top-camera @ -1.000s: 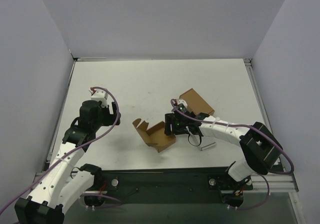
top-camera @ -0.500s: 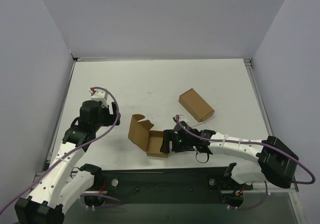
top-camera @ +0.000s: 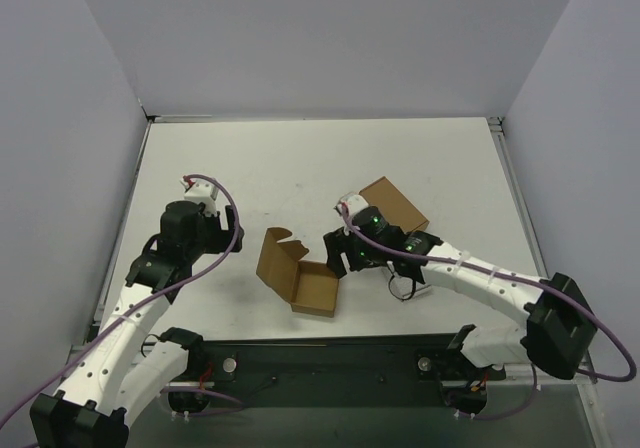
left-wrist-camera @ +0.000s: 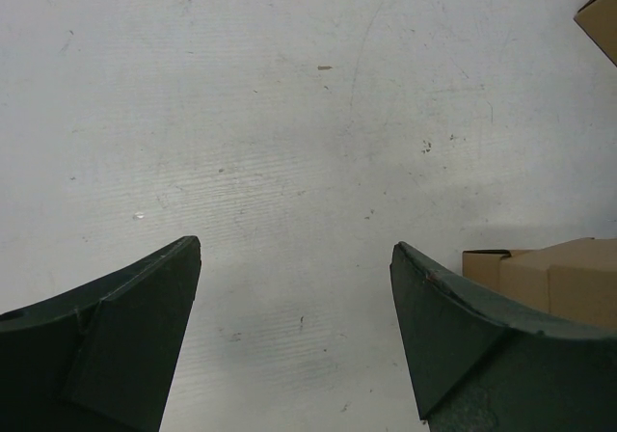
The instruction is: Fold the paper box
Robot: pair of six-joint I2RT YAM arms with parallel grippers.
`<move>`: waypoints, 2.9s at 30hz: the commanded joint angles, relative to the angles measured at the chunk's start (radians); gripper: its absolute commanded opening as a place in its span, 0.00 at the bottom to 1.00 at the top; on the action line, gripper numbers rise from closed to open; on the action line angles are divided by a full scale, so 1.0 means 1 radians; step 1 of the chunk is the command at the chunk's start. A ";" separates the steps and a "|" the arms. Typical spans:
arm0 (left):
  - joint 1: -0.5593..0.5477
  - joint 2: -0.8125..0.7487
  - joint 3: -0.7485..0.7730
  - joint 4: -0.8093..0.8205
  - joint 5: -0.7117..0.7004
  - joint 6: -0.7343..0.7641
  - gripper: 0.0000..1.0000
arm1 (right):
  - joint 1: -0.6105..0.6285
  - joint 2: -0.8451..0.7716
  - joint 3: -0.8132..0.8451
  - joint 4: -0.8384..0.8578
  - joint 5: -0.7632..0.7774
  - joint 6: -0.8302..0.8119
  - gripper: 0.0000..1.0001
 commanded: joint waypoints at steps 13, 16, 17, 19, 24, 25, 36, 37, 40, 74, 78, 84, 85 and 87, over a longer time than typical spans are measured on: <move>0.004 0.016 0.007 0.035 0.031 0.014 0.89 | 0.016 0.336 0.104 0.122 -0.180 -0.377 0.56; 0.004 0.013 0.005 0.033 0.028 0.016 0.90 | 0.031 0.340 0.090 0.137 -0.114 -0.323 0.39; 0.004 0.011 0.007 0.035 0.028 0.016 0.90 | 0.033 0.333 0.087 0.133 -0.067 -0.285 0.36; 0.004 0.009 0.007 0.033 0.026 0.016 0.90 | 0.039 0.314 0.073 0.125 -0.009 -0.243 0.27; 0.004 0.000 0.005 0.039 0.024 0.019 0.90 | 0.047 0.232 -0.006 0.119 0.223 -0.073 0.14; 0.003 -0.001 0.005 0.041 0.024 0.019 0.90 | 0.050 0.218 -0.023 0.119 0.245 -0.015 0.14; 0.003 -0.007 -0.001 0.050 0.044 0.024 0.89 | 0.168 0.138 -0.141 0.045 0.616 0.433 0.04; 0.003 -0.007 -0.001 0.051 0.049 0.025 0.89 | 0.170 0.142 -0.144 0.051 0.619 0.467 0.04; 0.003 -0.010 -0.006 0.064 0.093 0.034 0.87 | 0.168 0.153 -0.154 0.114 0.590 0.551 0.08; -0.243 0.378 0.160 0.412 0.281 0.112 0.78 | -0.062 -0.070 0.159 -0.188 0.344 0.136 0.61; -0.249 0.424 0.184 0.390 0.271 0.123 0.78 | -0.071 -0.005 0.201 -0.185 0.352 0.119 0.60; -0.276 0.483 0.203 0.386 0.264 0.126 0.75 | -0.090 0.052 0.216 -0.164 0.357 0.116 0.56; -0.285 0.494 0.209 0.386 0.261 0.129 0.74 | -0.093 0.055 0.214 -0.159 0.352 0.113 0.55; -0.290 0.511 0.217 0.386 0.244 0.128 0.71 | -0.103 0.061 0.210 -0.144 0.340 0.111 0.53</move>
